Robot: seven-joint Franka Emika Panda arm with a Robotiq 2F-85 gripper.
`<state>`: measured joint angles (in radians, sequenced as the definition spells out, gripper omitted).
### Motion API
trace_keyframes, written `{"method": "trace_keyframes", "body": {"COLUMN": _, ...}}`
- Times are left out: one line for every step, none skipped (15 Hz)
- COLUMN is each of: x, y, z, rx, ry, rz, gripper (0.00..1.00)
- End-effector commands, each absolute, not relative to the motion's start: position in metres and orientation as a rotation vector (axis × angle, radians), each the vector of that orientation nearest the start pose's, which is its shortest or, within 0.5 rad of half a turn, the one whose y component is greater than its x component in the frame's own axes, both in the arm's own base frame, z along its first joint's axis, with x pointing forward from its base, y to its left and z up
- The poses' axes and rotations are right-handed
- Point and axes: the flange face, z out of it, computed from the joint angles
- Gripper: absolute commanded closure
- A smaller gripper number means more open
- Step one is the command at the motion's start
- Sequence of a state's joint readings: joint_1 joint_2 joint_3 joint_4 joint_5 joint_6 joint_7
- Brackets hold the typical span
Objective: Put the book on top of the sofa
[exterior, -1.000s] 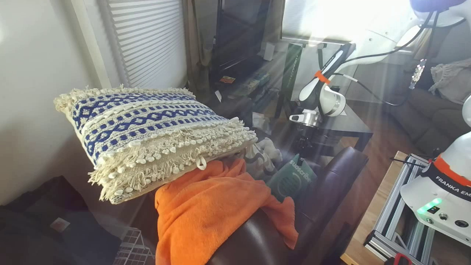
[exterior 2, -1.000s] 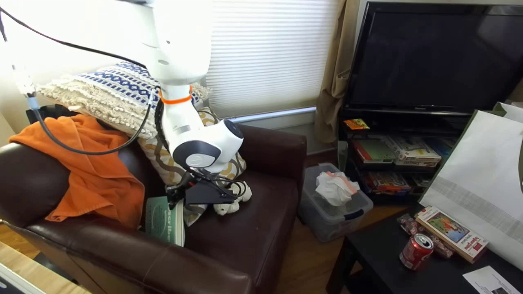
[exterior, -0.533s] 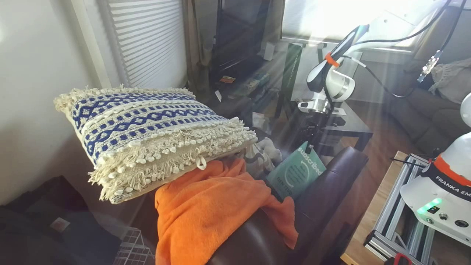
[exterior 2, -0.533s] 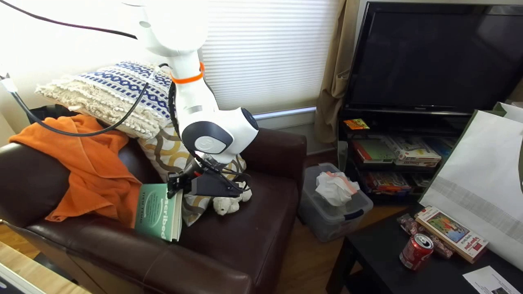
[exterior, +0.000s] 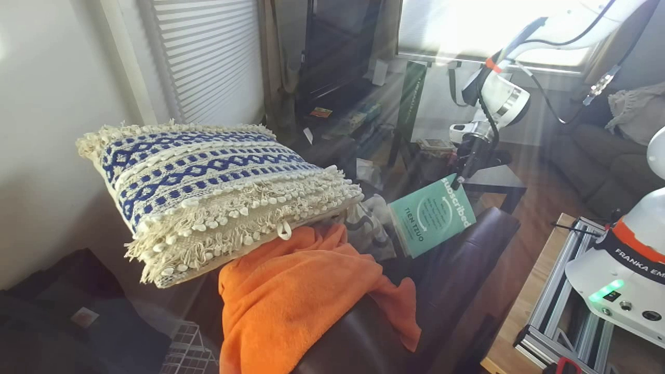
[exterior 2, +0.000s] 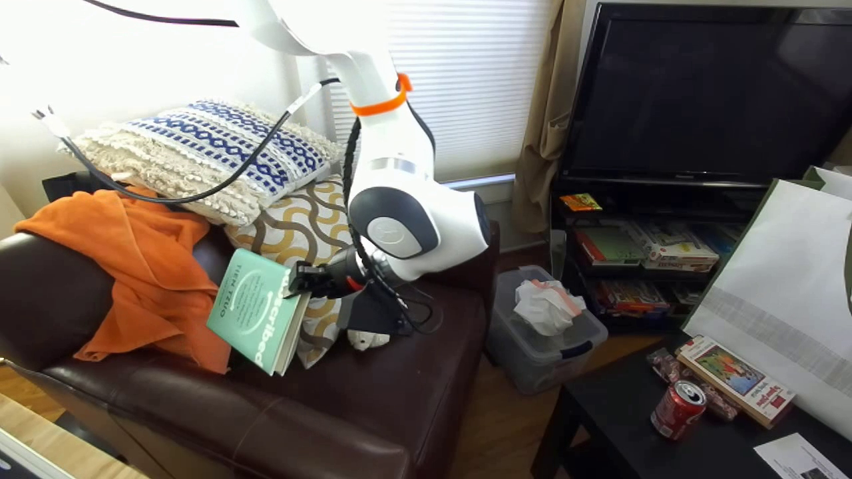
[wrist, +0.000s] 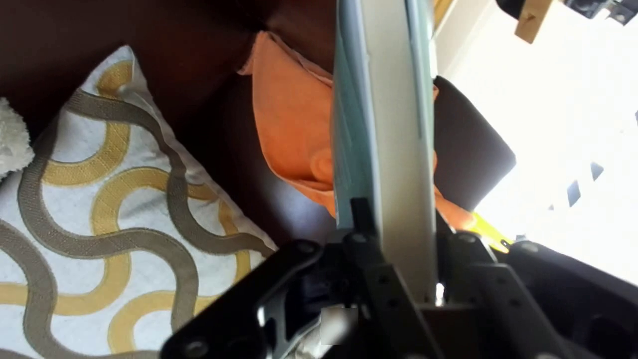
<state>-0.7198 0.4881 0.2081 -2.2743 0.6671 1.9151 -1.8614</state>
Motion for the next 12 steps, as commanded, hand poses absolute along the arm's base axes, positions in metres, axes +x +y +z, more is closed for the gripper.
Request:
{"method": "trace_keyframes", "body": {"x": 0.408, "y": -0.207, "z": 0.149, "rx": -1.843, "ry": -0.786, "rz": -0.277, "gripper": 0.93}}
{"method": "trace_keyframes", "body": {"x": 0.412, "y": -0.216, "z": 0.151, "rx": -1.814, "ry": -0.761, "rz": -0.269, "gripper": 0.93}}
{"method": "trace_keyframes", "body": {"x": 0.42, "y": -0.222, "z": 0.151, "rx": -1.785, "ry": -0.743, "rz": -0.249, "gripper": 0.93}}
{"method": "trace_keyframes", "body": {"x": 0.43, "y": -0.22, "z": 0.145, "rx": -1.78, "ry": -0.739, "rz": -0.217, "gripper": 0.93}}
{"method": "trace_keyframes", "body": {"x": 0.439, "y": -0.213, "z": 0.134, "rx": -1.789, "ry": -0.749, "rz": -0.147, "gripper": 0.93}}
{"method": "trace_keyframes", "body": {"x": 0.418, "y": -0.226, "z": 0.154, "rx": -1.827, "ry": -0.754, "rz": -0.254, "gripper": 0.73}}
{"method": "trace_keyframes", "body": {"x": 0.428, "y": -0.222, "z": 0.148, "rx": -1.829, "ry": -0.755, "rz": -0.225, "gripper": 0.73}}
{"method": "trace_keyframes", "body": {"x": 0.435, "y": -0.216, "z": 0.14, "rx": -1.823, "ry": -0.762, "rz": -0.199, "gripper": 0.73}}
{"method": "trace_keyframes", "body": {"x": 0.44, "y": -0.209, "z": 0.133, "rx": -1.814, "ry": -0.768, "rz": -0.181, "gripper": 0.93}}
{"method": "trace_keyframes", "body": {"x": 0.446, "y": -0.196, "z": 0.131, "rx": -1.794, "ry": -0.769, "rz": -0.182, "gripper": 0.93}}
{"method": "trace_keyframes", "body": {"x": 0.451, "y": -0.189, "z": 0.135, "rx": -1.78, "ry": -0.766, "rz": -0.19, "gripper": 0.93}}
{"method": "trace_keyframes", "body": {"x": 0.458, "y": -0.18, "z": 0.14, "rx": -1.764, "ry": -0.763, "rz": -0.192, "gripper": 0.93}}
